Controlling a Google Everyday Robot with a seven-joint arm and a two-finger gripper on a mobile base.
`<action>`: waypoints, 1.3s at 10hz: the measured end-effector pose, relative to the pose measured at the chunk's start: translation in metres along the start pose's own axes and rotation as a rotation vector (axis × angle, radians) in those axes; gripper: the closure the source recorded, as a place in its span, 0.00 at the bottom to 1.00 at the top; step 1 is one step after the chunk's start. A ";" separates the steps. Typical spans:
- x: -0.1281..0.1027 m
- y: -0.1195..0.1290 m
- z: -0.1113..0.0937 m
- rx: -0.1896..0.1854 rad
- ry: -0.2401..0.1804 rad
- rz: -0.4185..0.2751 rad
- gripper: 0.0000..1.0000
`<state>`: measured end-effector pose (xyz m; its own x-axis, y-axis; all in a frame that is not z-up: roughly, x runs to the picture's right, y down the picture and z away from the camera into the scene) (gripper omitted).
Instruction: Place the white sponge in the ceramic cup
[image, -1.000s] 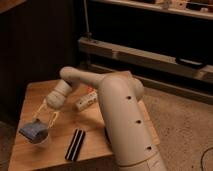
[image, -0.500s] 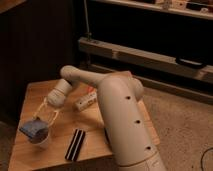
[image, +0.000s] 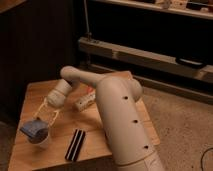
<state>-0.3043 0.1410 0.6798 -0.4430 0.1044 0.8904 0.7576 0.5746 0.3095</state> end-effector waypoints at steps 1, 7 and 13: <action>0.001 0.000 0.000 -0.004 0.003 0.002 0.86; 0.005 0.003 -0.002 -0.019 0.006 0.019 0.24; 0.004 0.007 -0.003 -0.019 -0.009 0.018 0.20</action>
<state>-0.2996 0.1433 0.6868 -0.4330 0.1221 0.8931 0.7747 0.5569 0.2994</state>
